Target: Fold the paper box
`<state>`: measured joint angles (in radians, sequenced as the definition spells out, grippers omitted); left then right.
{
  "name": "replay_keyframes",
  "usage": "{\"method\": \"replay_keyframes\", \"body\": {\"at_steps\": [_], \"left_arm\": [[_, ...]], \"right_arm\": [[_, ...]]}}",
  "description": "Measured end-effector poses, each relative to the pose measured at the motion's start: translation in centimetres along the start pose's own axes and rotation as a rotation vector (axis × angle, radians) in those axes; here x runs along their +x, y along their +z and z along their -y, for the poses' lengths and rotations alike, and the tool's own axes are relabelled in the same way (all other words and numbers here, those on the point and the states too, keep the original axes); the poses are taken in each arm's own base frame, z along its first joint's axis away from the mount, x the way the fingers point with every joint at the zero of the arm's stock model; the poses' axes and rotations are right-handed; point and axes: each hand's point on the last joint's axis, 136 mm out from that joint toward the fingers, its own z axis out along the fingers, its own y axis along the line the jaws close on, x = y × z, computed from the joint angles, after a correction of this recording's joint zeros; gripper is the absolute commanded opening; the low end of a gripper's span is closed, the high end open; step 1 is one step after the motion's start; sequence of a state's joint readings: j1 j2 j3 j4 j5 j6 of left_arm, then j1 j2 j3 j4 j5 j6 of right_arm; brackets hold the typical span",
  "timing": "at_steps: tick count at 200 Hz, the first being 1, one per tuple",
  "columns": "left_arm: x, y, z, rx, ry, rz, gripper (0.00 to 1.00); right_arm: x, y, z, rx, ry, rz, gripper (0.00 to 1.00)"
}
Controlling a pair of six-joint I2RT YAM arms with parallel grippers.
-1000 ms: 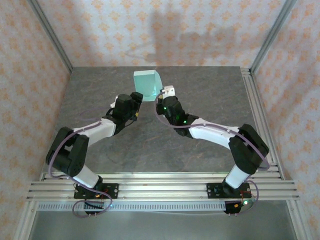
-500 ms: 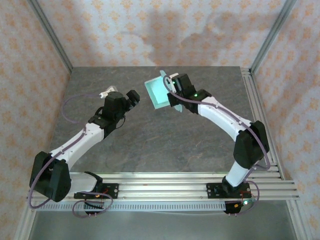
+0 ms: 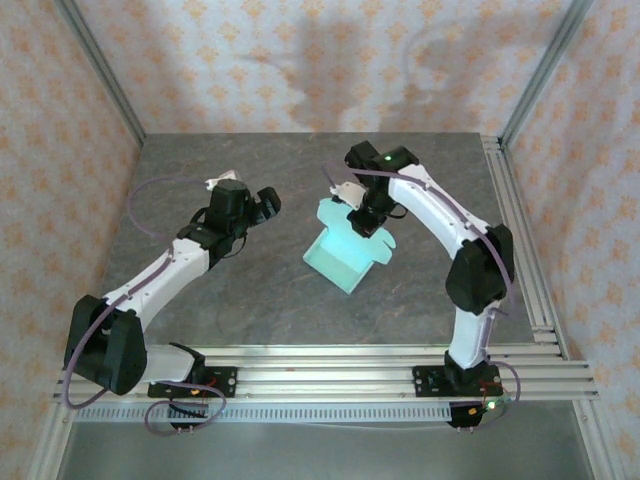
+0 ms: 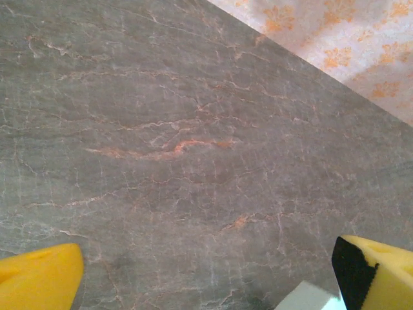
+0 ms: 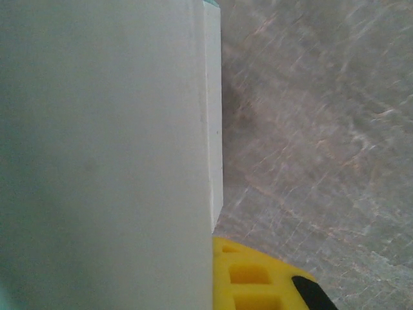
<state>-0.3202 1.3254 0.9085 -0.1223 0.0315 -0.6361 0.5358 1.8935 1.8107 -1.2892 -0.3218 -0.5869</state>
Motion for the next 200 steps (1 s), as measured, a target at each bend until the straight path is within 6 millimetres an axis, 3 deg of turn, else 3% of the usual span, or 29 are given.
{"method": "replay_keyframes", "body": {"at_steps": [15,44,102,128,154,178,200], "left_arm": [[0.2,0.0,0.1,0.009,0.010,-0.010,1.00],[0.3,0.0,0.3,0.017,0.026,-0.018,1.00],[1.9,1.3,0.7,0.053,0.066,-0.084,1.00],[2.4,1.9,1.7,0.106,0.109,-0.104,1.00],[2.3,1.8,2.7,0.166,0.207,-0.099,1.00],[2.6,1.7,3.1,0.199,0.358,-0.098,1.00],[3.0,1.1,4.3,0.265,0.507,-0.121,1.00]], "right_arm": [[0.2,0.3,0.1,-0.026,-0.023,-0.035,0.10],[-0.3,0.4,0.6,-0.046,-0.056,-0.058,0.46],[-1.5,0.3,1.6,-0.019,-0.055,-0.017,0.76],[-1.8,-0.5,2.7,0.063,-0.003,0.069,0.82],[-1.0,-2.9,3.0,0.136,0.069,0.218,0.82],[0.5,-5.6,3.6,0.142,0.139,0.386,0.82],[2.3,-6.4,4.5,0.096,0.174,0.486,0.82]]}}
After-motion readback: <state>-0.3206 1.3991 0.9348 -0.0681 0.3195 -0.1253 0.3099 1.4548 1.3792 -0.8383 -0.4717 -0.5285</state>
